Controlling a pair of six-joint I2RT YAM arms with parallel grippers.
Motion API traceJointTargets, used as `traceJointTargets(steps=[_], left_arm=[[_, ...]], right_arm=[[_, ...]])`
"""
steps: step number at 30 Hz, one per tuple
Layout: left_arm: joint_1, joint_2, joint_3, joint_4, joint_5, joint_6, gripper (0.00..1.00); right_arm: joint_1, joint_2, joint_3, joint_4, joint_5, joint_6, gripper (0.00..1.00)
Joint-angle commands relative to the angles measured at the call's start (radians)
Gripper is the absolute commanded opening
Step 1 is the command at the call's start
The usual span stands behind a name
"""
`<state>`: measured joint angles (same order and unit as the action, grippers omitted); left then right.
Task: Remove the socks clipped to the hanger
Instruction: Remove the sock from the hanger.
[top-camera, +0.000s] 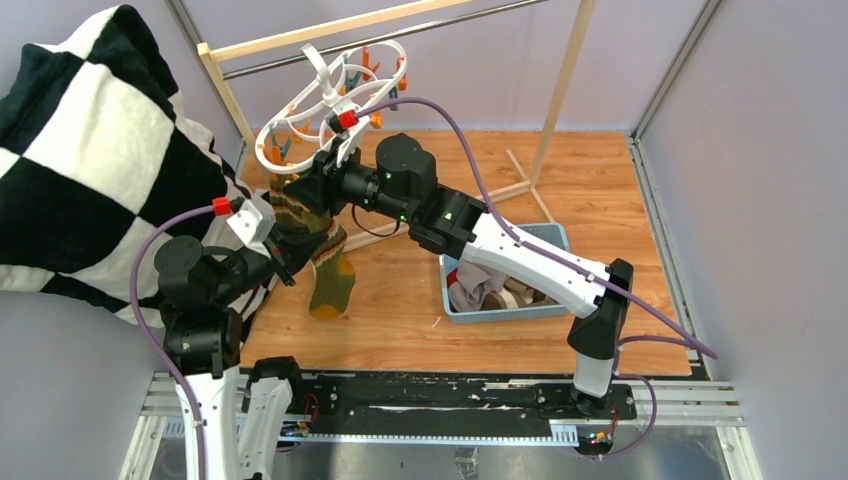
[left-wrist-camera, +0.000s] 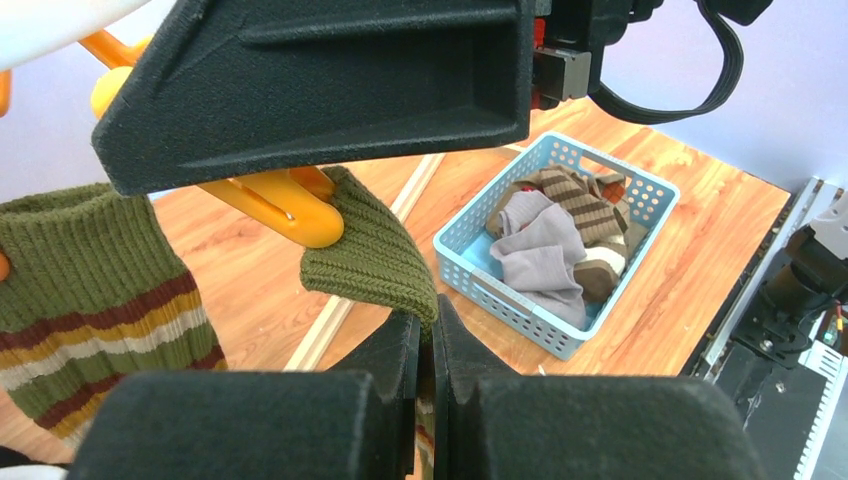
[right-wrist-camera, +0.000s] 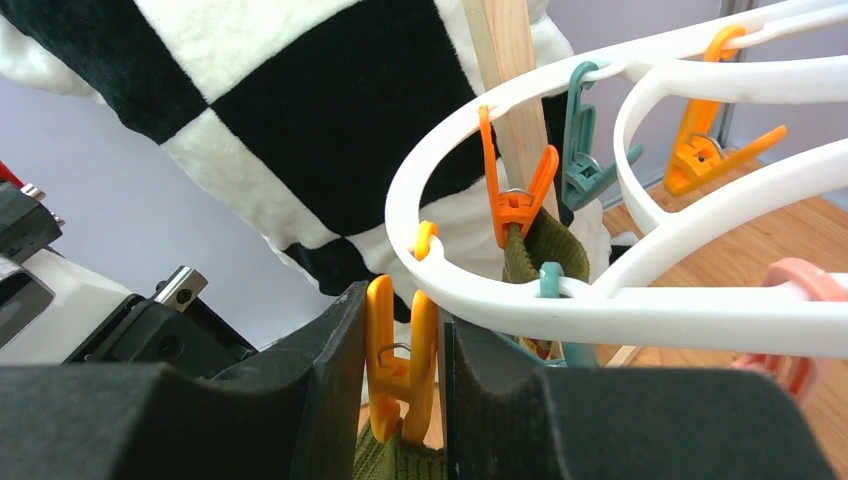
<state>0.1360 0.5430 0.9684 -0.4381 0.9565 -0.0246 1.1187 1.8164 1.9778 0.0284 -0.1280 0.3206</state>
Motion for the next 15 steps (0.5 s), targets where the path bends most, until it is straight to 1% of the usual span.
traceJointTargets(steps=[1, 3, 5, 8, 10, 12, 14, 15], left_arm=[[0.002, -0.016, 0.022, -0.018, -0.003, 0.022, 0.00], [0.002, -0.018, 0.022, -0.029, -0.003, 0.023, 0.00], [0.001, -0.023, 0.018, -0.046, -0.001, 0.055, 0.00], [0.002, -0.039, -0.005, -0.070, 0.015, 0.072, 0.00], [0.002, -0.053, -0.021, -0.089, 0.030, 0.093, 0.00], [0.002, -0.064, -0.034, -0.110, 0.046, 0.109, 0.00], [0.002, -0.074, -0.040, -0.131, 0.063, 0.130, 0.00], [0.002, -0.079, -0.043, -0.141, 0.072, 0.146, 0.00]], right_arm=[[0.008, -0.006, 0.029, 0.001, 0.001, -0.005, 0.13], [0.002, -0.014, 0.014, 0.012, -0.008, 0.005, 0.11], [-0.008, -0.026, -0.006, 0.035, -0.027, 0.029, 0.08], [-0.031, -0.045, -0.039, 0.070, -0.072, 0.076, 0.09], [-0.038, -0.053, -0.052, 0.074, -0.093, 0.087, 0.13], [-0.042, -0.071, -0.076, 0.080, -0.103, 0.082, 0.21], [-0.044, -0.100, -0.116, 0.092, -0.105, 0.065, 0.35], [-0.046, -0.117, -0.142, 0.103, -0.103, 0.055, 0.40]])
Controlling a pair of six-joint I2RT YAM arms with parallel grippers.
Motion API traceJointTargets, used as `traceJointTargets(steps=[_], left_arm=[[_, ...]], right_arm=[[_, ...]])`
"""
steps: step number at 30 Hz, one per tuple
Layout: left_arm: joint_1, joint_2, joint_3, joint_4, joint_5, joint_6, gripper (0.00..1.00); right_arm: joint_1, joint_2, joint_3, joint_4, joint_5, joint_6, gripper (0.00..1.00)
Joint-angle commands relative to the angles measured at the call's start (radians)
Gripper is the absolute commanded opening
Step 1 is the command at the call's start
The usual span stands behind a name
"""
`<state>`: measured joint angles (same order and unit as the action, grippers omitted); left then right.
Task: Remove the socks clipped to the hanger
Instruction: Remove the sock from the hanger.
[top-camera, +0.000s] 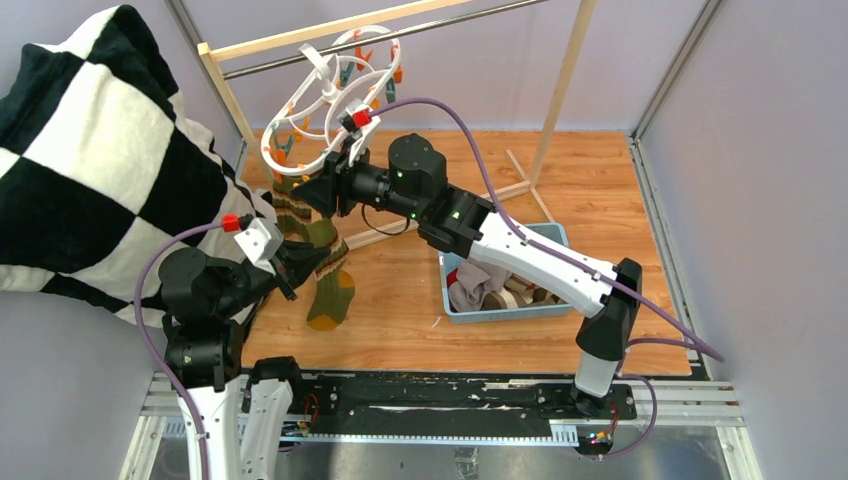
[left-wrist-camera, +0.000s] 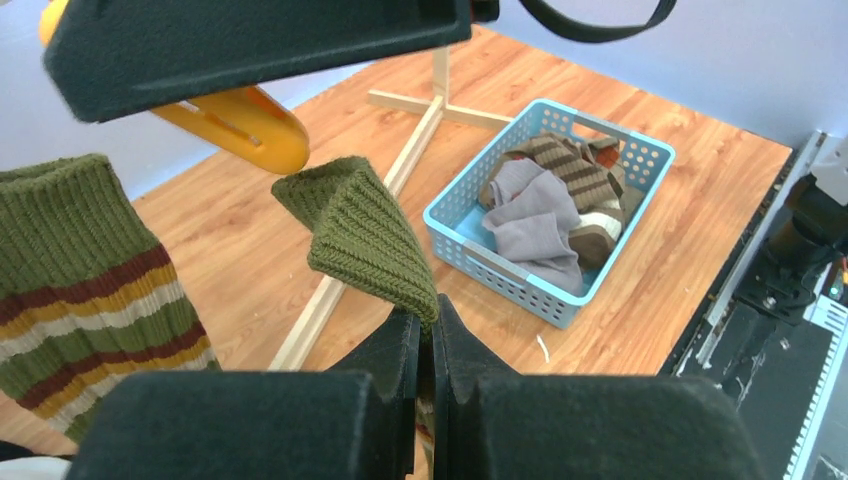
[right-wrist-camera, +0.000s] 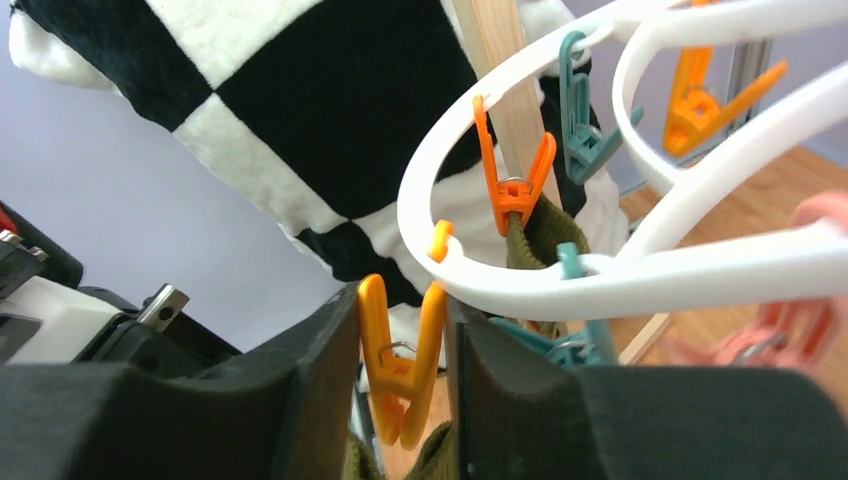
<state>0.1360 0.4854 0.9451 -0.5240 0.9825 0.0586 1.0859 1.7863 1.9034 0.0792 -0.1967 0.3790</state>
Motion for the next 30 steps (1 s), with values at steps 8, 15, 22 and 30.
traceJointTargets(steps=[8, 15, 22, 30], left_arm=[[0.002, -0.021, -0.015, -0.079, 0.081, 0.101, 0.00], [0.002, 0.030, 0.069, -0.082, 0.134, 0.077, 0.00], [0.002, 0.041, 0.093, -0.083, 0.155, 0.046, 0.00], [0.002, 0.041, 0.117, -0.082, 0.177, 0.002, 0.00]], right_arm=[[-0.045, -0.201, -0.236, 0.082, -0.107, -0.078, 0.94], [-0.056, -0.404, -0.601, 0.179, -0.339, -0.224, 1.00], [-0.055, -0.437, -0.812, 0.307, -0.452, -0.304, 1.00], [-0.040, -0.253, -0.700, 0.470, -0.529, -0.253, 0.98]])
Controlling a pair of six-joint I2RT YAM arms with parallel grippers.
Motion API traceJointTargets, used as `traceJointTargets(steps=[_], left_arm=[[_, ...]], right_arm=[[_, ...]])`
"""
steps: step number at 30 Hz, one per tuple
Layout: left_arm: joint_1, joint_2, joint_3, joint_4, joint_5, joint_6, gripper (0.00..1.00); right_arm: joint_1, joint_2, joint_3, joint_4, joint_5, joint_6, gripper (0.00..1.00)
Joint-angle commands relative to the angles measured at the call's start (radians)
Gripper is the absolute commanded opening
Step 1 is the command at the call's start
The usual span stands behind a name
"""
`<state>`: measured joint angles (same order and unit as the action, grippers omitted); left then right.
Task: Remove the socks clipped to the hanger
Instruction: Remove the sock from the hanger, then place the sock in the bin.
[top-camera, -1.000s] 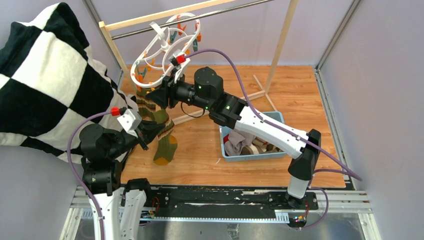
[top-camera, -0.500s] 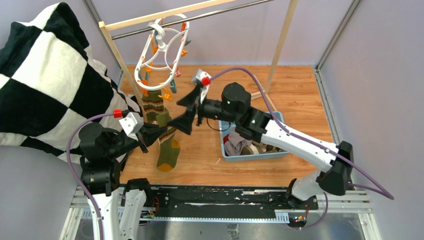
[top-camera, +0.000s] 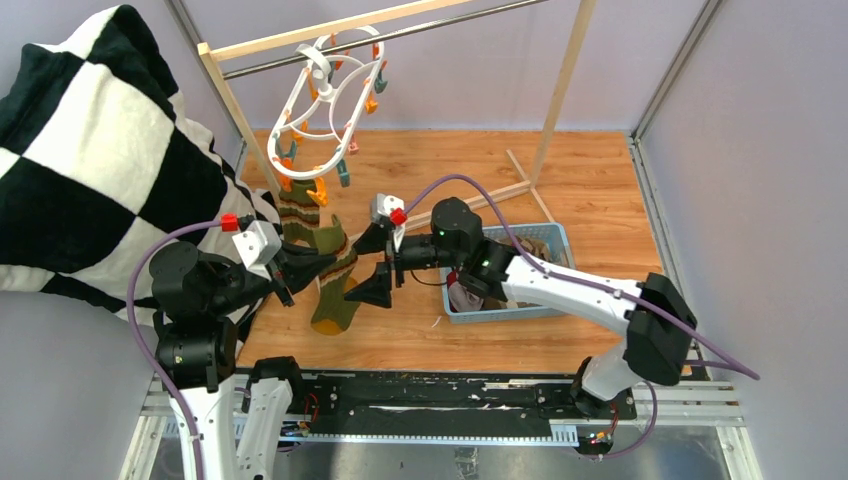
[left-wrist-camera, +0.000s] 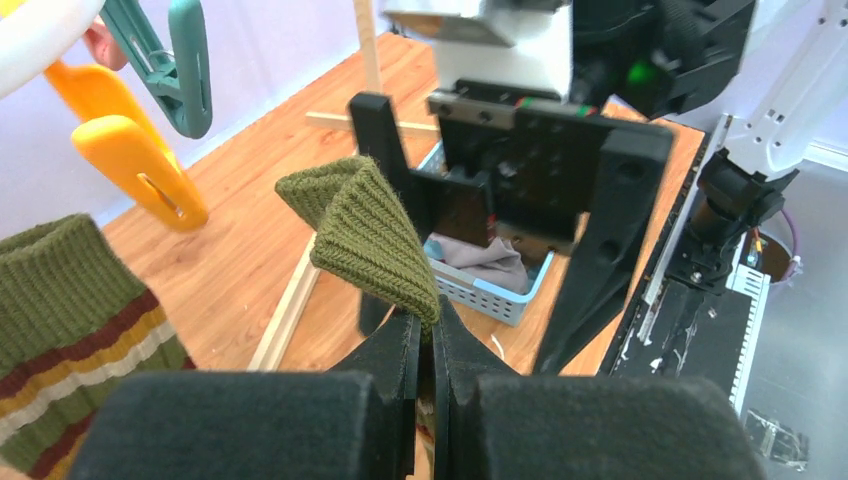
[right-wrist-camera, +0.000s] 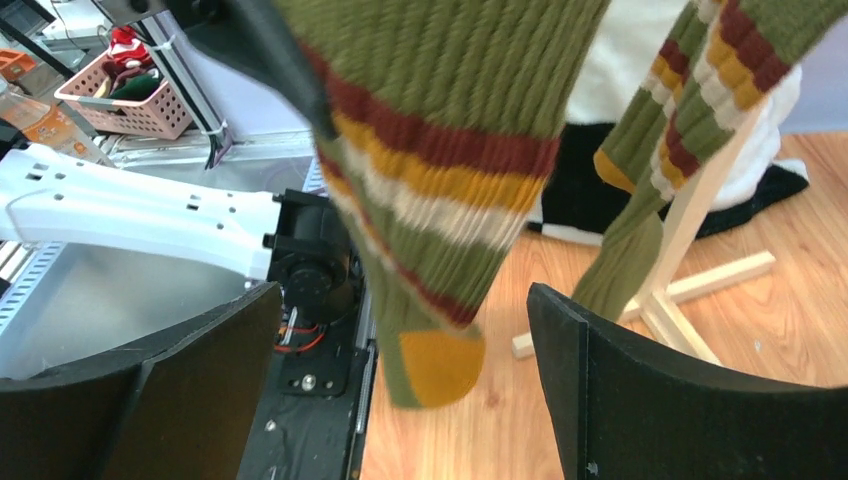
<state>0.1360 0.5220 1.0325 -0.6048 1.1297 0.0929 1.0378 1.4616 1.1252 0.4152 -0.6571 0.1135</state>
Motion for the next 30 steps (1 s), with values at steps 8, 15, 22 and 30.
traceJointTargets(steps=[8, 15, 22, 30], left_arm=[[0.002, 0.002, 0.024, 0.001, -0.075, -0.040, 0.55], [0.002, 0.023, 0.012, 0.002, -0.224, -0.048, 1.00], [0.001, 0.020, -0.022, -0.019, -0.229, -0.021, 1.00], [0.002, -0.003, -0.032, -0.040, -0.209, 0.014, 1.00]], right_arm=[[0.004, 0.073, 0.099, 0.099, -0.120, 0.038, 0.01], [-0.054, -0.261, -0.104, -0.288, 0.200, -0.124, 0.00], [-0.256, -0.484, -0.214, -0.571, 0.479, -0.075, 0.00], [-0.392, -0.490, -0.308, -0.651, 0.744, -0.049, 0.00]])
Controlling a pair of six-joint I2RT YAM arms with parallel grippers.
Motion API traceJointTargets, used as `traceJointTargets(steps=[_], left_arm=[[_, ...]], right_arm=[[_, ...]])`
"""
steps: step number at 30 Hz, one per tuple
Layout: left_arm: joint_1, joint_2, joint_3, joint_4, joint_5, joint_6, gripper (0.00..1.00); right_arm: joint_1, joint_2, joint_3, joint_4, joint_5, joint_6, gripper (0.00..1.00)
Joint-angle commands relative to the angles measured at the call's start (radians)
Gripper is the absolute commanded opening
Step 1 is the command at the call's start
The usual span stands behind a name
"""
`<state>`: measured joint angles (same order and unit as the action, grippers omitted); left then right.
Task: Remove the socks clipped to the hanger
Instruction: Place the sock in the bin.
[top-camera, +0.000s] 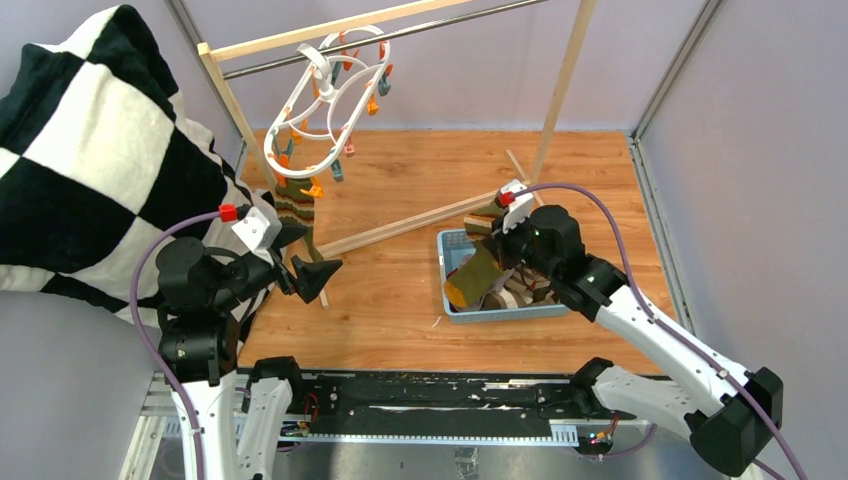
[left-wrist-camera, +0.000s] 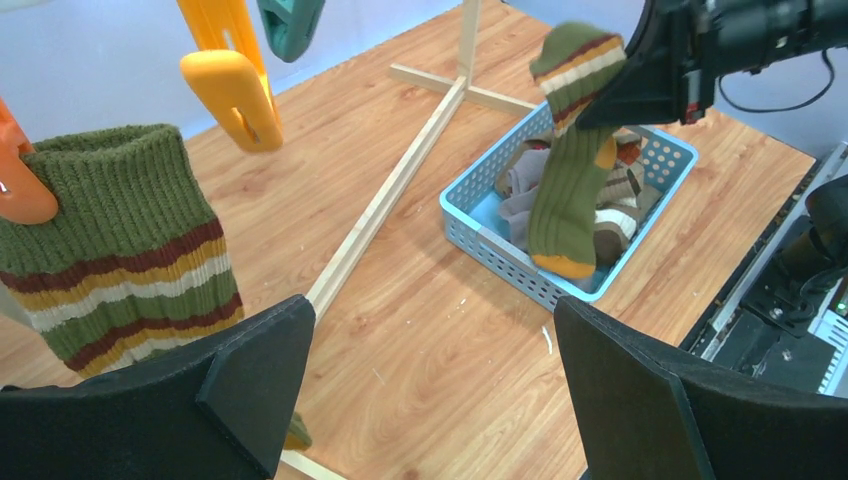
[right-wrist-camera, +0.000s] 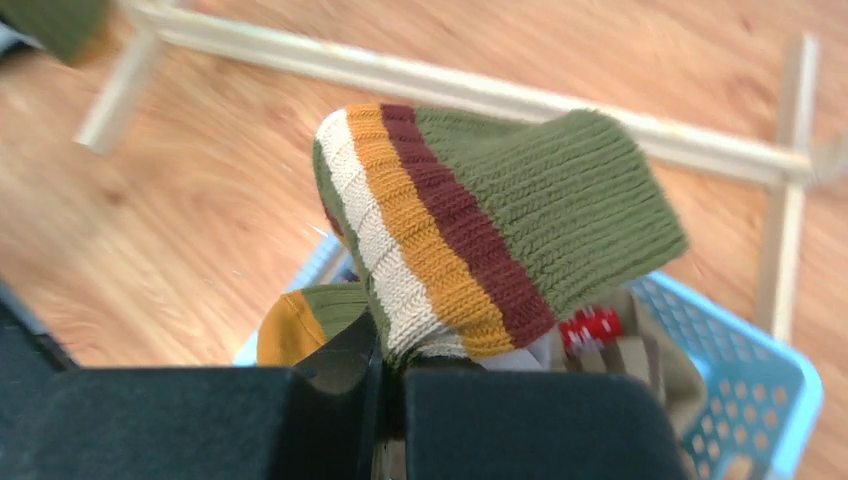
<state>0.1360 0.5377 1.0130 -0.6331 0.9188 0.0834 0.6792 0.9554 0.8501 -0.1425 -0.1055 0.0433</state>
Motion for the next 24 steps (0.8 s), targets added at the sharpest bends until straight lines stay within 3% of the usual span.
traceJointTargets(steps=[1, 5, 8, 11, 15, 18, 20, 22, 24], left_arm=[[0.002, -0.018, -0.013, -0.011, 0.002, 0.023, 1.00], [0.002, -0.015, -0.013, -0.012, 0.004, 0.018, 1.00], [0.002, -0.008, -0.011, -0.019, -0.003, 0.020, 1.00], [0.002, 0.002, -0.013, -0.029, -0.016, 0.022, 1.00], [0.002, 0.017, -0.004, -0.039, -0.026, 0.028, 1.00], [0.002, 0.023, 0.008, -0.042, -0.029, 0.031, 1.00], [0.002, 0.025, 0.011, -0.043, -0.030, 0.030, 1.00], [0.002, 0.027, 0.012, -0.053, -0.035, 0.030, 1.00], [0.002, 0.029, 0.013, -0.067, -0.043, 0.031, 1.00]], right_arm=[[-0.036, 0.026, -0.036, -0.103, 0.224, 0.018, 0.00], [-0.035, 0.068, -0.051, -0.139, 0.298, 0.028, 0.04], [-0.034, 0.118, -0.060, -0.177, 0.253, 0.059, 0.36], [-0.035, 0.186, -0.041, -0.242, 0.106, 0.078, 0.69], [-0.038, 0.207, 0.037, -0.387, -0.036, 0.099, 0.90], [-0.067, 0.150, 0.090, -0.472, -0.039, 0.137, 0.95], [-0.116, 0.105, 0.120, -0.486, -0.121, 0.169, 0.96], [-0.164, 0.077, 0.124, -0.442, -0.217, 0.221, 0.93], [-0.196, 0.081, 0.097, -0.363, -0.322, 0.291, 0.83]])
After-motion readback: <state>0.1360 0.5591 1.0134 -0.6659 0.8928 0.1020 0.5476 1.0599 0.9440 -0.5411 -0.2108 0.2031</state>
